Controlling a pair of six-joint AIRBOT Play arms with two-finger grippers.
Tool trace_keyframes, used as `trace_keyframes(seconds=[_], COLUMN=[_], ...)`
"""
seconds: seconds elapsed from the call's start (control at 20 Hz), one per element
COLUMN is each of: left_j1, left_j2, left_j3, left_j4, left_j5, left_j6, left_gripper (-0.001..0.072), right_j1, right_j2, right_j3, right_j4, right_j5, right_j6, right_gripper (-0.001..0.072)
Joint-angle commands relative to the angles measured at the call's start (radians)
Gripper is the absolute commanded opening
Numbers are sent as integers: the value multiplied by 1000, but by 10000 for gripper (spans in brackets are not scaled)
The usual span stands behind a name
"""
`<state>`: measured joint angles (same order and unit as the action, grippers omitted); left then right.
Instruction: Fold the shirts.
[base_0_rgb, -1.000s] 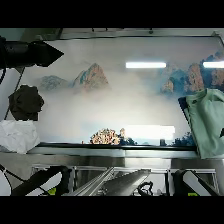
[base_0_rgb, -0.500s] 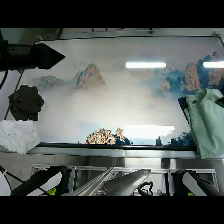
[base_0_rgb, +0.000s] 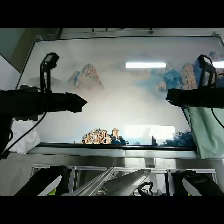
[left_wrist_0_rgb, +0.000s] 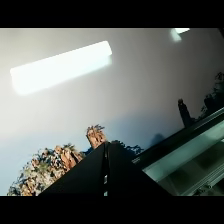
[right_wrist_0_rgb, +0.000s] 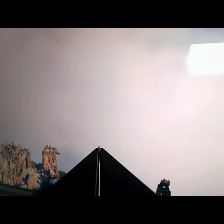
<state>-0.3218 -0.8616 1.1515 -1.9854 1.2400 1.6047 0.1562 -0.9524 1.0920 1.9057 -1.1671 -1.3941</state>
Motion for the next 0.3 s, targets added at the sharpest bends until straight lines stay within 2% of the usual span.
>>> trace_keyframes(seconds=[0.0, 0.25], left_j1=[-27, -21], left_j2=[51, 51], left_j3=[-101, -102], left_j4=[27, 21], left_j5=[-64, -62], left_j6=[-29, -28], left_gripper=[16, 16], right_j1=[47, 47], right_j2=[-4, -5], right_j3=[-9, -9], right_j4=[6, 6], right_j5=[3, 5], right_j6=[-6, -6], right_gripper=[18, 18])
